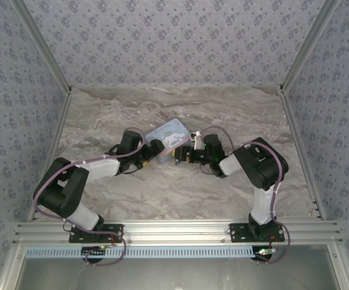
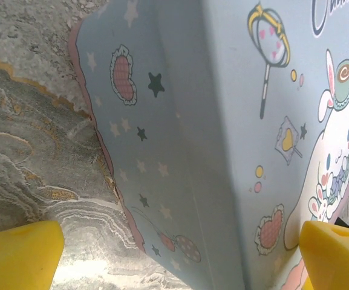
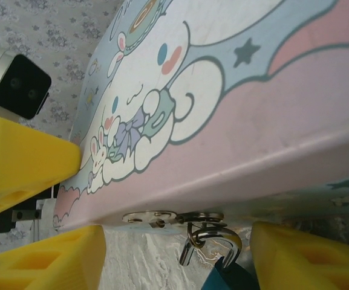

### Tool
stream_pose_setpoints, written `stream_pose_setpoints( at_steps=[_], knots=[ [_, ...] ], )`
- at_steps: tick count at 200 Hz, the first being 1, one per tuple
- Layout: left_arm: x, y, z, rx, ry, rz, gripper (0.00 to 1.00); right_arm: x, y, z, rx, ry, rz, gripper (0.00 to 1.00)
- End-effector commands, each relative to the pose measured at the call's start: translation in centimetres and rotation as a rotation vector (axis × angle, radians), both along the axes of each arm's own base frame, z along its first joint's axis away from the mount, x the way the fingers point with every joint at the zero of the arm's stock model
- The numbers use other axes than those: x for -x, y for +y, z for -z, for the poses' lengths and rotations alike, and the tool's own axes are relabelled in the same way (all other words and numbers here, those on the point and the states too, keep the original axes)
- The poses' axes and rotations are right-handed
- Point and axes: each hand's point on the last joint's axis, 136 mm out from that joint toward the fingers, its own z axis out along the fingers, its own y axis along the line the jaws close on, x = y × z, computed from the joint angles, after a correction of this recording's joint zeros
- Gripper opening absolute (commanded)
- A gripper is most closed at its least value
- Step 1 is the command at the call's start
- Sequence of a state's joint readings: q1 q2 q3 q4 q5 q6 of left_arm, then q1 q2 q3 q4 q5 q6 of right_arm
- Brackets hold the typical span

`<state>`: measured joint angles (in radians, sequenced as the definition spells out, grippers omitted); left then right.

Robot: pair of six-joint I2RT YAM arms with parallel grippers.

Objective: Unlock the padlock with the key

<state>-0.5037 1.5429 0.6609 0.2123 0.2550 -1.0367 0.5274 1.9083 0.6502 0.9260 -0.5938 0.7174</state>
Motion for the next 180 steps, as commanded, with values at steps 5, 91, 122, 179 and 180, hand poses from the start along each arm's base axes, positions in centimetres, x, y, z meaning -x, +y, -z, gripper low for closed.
stream_pose_setpoints(
  at_steps=[5, 91, 122, 179, 180],
  knots=[
    [-0.1, 0.0, 0.5, 0.000, 0.003, 0.006, 0.99, 0.4, 0.6, -0.2, -0.025, -0.010, -0.033, 0.59],
    [0.1, 0.0, 0.4, 0.006, 0.003, 0.005, 0.99, 0.8, -0.3, 0.0, -0.026, -0.014, -0.009, 0.49],
    [0.1, 0.0, 0.5, 0.007, 0.003, 0.004, 0.99, 1.0, -0.5, -0.2, -0.028, -0.019, -0.009, 0.44],
    [0.1, -0.1, 0.4, 0.008, 0.002, 0.006, 0.99, 0.9, -0.5, -0.4, -0.028, -0.028, -0.008, 0.34],
    [0.1, -0.1, 0.4, 0.008, 0.002, 0.005, 0.99, 0.9, -0.5, -0.4, -0.028, -0.027, -0.007, 0.34]
  ],
)
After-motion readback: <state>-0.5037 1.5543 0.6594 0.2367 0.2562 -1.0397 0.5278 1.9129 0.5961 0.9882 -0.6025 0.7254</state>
